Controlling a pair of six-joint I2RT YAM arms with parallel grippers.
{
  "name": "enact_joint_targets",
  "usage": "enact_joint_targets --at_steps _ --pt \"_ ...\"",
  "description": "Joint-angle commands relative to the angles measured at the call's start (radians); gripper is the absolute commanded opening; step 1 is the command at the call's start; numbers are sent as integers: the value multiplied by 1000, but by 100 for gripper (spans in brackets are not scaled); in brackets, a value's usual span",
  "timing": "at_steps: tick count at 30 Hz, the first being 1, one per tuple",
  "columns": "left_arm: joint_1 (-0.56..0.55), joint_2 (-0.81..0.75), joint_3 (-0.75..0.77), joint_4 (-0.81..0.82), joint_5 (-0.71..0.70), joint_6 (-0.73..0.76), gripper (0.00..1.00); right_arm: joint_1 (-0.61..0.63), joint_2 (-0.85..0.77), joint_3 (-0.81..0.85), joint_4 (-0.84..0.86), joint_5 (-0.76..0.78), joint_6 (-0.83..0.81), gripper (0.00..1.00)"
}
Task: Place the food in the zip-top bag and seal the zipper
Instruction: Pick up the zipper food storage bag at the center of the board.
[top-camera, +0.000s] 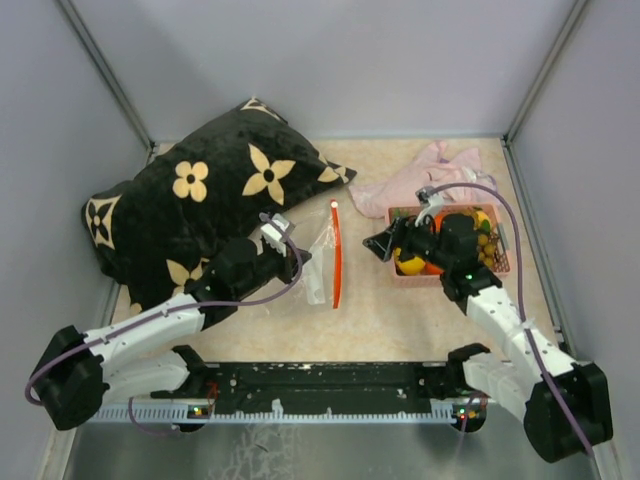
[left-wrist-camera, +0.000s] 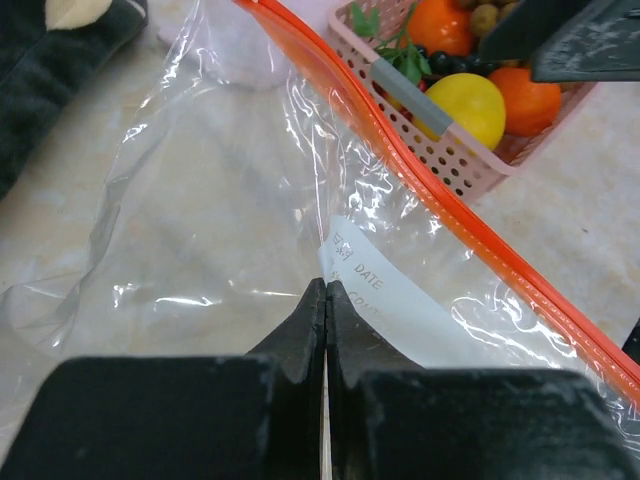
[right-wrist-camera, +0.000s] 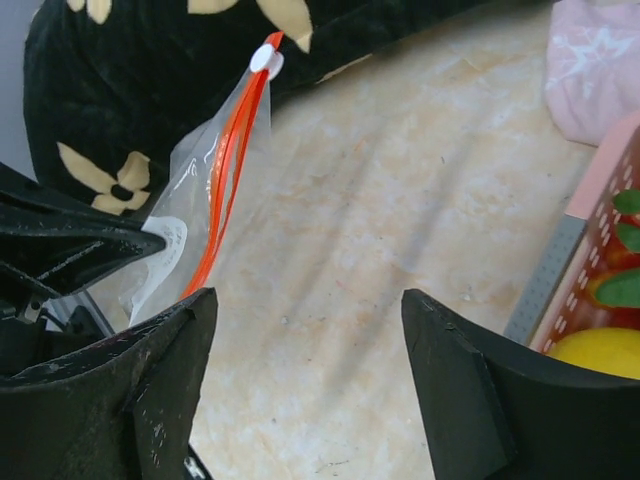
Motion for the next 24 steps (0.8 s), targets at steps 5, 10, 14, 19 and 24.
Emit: enact_joint_targets --at_steps 5,10,14,19,24 --pt "-1 -98 -98 223 137 25 0 67 67 39 222 -20 114 70" --pt "-2 -109 -120 269 178 27 0 82 100 25 317 -21 180 65" --pt "-3 -111 -125 286 206 34 0 86 117 16 363 0 213 63" --pt "-2 -111 -125 287 206 36 0 91 136 15 412 -21 243 61" --pt "-3 -106 -129 295 219 36 0 97 147 16 428 -25 249 60"
